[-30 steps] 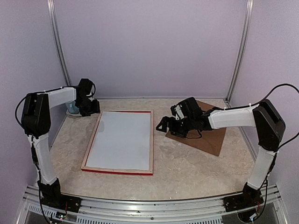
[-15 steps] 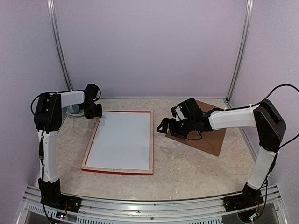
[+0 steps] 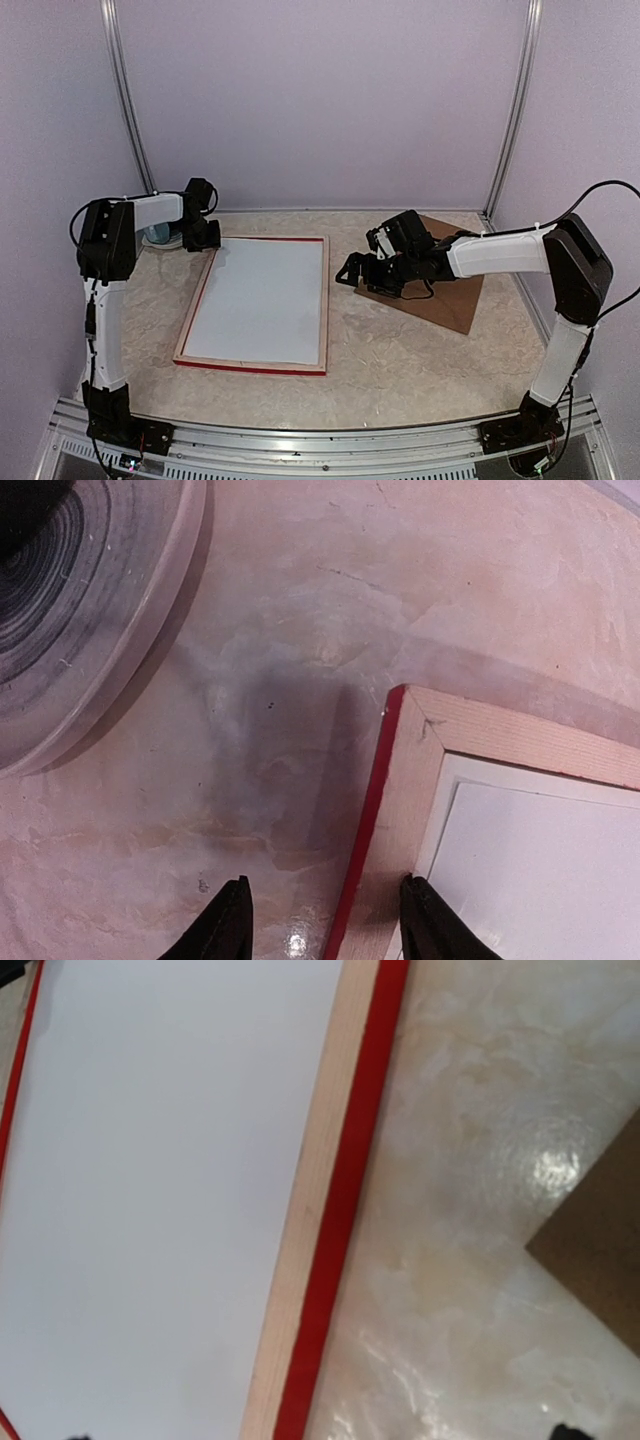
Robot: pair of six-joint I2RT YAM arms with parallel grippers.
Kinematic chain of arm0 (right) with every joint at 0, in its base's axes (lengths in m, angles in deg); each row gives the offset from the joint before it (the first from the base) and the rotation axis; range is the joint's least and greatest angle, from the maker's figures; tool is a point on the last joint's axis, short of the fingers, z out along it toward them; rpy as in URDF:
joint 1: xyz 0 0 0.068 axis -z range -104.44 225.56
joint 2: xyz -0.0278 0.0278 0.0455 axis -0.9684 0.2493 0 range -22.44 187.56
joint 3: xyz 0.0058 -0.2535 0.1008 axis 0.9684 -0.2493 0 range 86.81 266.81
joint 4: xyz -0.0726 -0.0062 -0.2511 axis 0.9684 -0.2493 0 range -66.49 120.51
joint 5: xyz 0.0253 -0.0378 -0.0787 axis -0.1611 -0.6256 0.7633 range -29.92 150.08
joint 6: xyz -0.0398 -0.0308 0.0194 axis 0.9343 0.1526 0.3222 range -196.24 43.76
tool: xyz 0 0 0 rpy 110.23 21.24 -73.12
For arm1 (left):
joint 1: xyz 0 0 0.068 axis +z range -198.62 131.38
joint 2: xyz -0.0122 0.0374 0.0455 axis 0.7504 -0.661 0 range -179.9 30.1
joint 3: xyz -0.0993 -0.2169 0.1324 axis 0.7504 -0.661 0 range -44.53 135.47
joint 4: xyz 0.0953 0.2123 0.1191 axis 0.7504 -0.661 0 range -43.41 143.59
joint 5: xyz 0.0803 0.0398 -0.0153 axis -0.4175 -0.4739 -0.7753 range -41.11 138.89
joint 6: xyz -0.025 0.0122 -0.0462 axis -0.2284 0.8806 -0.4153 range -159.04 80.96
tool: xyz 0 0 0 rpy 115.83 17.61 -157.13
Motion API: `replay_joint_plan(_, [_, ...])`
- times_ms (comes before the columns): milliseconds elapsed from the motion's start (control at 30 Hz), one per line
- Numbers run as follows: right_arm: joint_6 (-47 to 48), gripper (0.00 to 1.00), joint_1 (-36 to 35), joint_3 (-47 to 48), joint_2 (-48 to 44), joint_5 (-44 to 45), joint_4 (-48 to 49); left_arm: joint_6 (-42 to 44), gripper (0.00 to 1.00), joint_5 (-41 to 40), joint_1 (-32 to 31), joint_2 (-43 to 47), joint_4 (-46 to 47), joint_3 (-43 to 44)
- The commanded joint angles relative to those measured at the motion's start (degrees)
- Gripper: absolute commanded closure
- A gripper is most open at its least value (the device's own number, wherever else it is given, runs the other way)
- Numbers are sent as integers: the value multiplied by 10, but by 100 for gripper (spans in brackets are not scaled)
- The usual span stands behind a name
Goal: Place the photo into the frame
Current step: Adjust the photo on the mat board.
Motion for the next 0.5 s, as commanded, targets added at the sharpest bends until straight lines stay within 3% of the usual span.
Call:
replay_joint_plan(0, [3, 1, -8, 3, -7, 5, -7, 7, 50, -16, -7, -28, 0, 15])
replay_joint_plan(467, [3, 1, -8, -3, -8, 4, -5, 9, 56, -53, -27, -53, -2, 27])
